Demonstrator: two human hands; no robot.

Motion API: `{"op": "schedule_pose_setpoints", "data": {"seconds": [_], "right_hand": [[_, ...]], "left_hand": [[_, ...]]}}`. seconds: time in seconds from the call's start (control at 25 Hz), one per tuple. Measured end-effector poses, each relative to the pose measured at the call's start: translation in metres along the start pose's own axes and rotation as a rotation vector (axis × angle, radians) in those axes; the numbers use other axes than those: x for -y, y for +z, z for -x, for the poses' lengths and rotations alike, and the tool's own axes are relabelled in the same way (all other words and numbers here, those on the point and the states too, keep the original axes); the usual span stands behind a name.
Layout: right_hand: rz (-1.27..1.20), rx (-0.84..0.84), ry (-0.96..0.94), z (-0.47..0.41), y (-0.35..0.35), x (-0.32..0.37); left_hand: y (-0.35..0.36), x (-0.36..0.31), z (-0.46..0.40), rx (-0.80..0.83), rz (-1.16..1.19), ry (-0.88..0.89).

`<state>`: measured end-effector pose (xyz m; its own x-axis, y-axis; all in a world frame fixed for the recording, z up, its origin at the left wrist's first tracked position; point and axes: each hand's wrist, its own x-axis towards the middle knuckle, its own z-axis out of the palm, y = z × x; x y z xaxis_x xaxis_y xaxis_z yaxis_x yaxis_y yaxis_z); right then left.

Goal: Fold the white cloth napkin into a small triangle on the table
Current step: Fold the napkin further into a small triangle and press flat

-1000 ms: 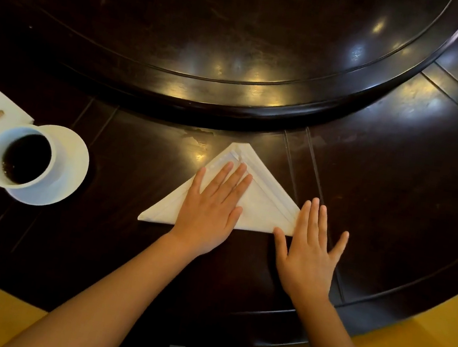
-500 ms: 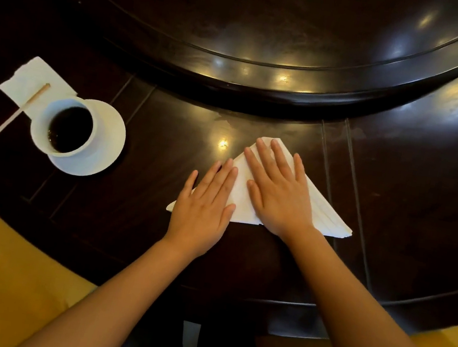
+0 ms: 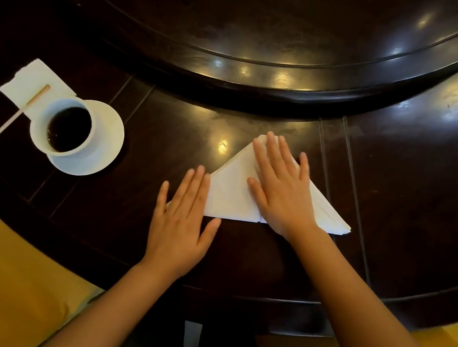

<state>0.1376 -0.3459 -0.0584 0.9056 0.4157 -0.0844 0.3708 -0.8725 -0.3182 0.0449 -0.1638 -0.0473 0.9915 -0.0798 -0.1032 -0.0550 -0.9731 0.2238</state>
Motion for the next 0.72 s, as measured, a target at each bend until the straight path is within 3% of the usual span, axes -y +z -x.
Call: {"op": "schedule_pose_setpoints", "data": {"seconds": [0.12,0.2,0.36,0.6,0.72], "right_hand": [[-0.029,-0.096,0.283,0.025,-0.021,-0.010],[0.009,-0.058,0.432,0.047,-0.036,-0.021],[0.056,0.065,0.529,0.068,-0.051,-0.036],[-0.369,0.212,0.674,0.074,-0.073,-0.054],[-0.564,0.056,0.690,0.078,-0.084,-0.050]], "left_hand": [[0.001,-0.034,-0.054,-0.029,-0.003,0.081],[0.007,-0.048,-0.080,0.031,-0.074,0.115],[0.020,-0.053,-0.091,0.141,-0.140,0.120],[0.020,-0.058,-0.091,0.138,-0.122,0.080],[0.020,-0.064,-0.090,0.178,-0.083,0.028]]}}
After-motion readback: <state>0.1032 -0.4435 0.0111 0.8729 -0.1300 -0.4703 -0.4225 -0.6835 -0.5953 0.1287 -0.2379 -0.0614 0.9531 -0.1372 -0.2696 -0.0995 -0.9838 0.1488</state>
